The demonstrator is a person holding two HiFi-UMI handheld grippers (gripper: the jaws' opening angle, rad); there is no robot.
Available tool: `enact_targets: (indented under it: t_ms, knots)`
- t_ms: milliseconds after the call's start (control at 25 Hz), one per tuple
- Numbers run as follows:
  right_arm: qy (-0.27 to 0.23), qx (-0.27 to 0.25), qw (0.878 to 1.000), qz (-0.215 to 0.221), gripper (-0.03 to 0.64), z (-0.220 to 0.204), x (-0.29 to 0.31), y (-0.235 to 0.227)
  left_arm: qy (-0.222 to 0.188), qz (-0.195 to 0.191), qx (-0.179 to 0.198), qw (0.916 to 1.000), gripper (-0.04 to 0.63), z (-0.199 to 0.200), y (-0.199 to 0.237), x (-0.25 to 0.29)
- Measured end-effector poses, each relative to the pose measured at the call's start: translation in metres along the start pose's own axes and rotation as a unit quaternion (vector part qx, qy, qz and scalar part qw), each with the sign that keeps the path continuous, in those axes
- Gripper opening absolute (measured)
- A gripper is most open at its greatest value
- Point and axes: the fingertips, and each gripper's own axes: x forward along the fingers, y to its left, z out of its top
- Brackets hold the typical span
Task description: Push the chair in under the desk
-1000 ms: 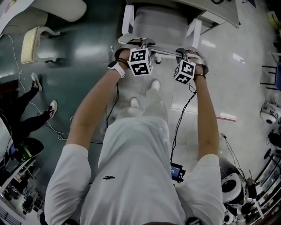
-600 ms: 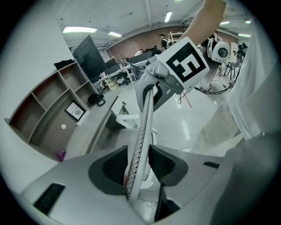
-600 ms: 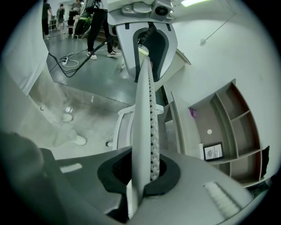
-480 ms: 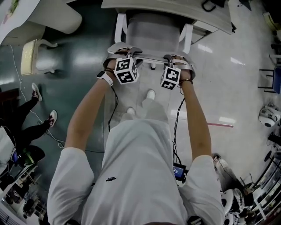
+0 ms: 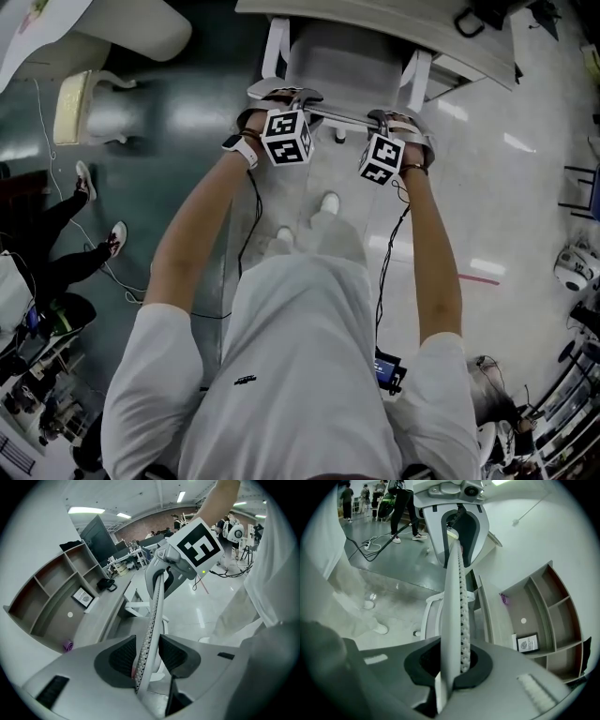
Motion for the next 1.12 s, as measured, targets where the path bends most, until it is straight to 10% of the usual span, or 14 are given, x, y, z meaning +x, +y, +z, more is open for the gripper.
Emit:
enact_targets:
  t_ms: [1120]
  knots:
    - [0.006,0.008,1.000,-0.005,0.020,-0.007,0.060,-0.113,0.003,0.021,0.024,0.9995,0.155,-0.003,0.122,0.047]
